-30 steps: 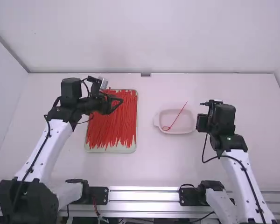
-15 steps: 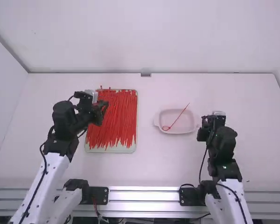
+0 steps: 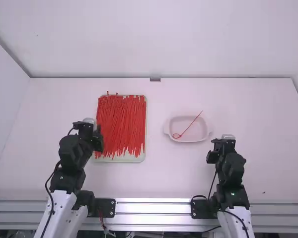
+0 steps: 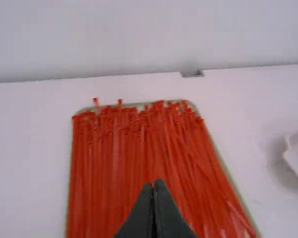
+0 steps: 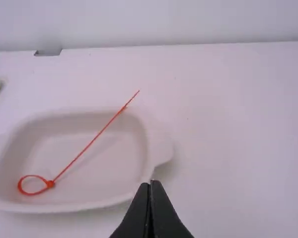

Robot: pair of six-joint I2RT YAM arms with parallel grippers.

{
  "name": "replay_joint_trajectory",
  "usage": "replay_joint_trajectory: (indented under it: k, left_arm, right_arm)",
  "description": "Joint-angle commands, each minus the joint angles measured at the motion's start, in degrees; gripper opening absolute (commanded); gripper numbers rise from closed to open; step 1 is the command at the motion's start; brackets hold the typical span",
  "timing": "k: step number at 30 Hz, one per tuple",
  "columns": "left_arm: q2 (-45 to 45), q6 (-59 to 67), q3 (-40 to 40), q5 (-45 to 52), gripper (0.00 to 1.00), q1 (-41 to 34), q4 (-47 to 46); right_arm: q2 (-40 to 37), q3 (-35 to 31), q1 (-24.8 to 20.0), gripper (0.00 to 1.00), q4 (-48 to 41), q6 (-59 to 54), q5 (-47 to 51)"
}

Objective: Fasten the cable tie

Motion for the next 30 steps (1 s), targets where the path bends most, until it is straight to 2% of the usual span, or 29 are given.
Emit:
replay_joint_trajectory:
  k: [1, 18, 30]
  left_arm:
    - [-2.81, 0.05, -2.62, -5.61, 0.0, 0.32, 0.14]
    - [-17.74, 0.05, -17.54, -6.83, 0.0, 0.32, 0.14]
    - [-25.73, 0.05, -18.04, -6.83, 0.0, 0.32, 0.14]
  right_arm:
    - [-2.28, -2.39, 0.16, 0.0, 0.16, 0.25, 0.23]
    - [-14.63, -2.7, 0.16, 0.0, 0.16, 0.25, 0.23]
    - [-18.85, -2.7, 0.16, 0.0, 0.16, 0.25, 0.23]
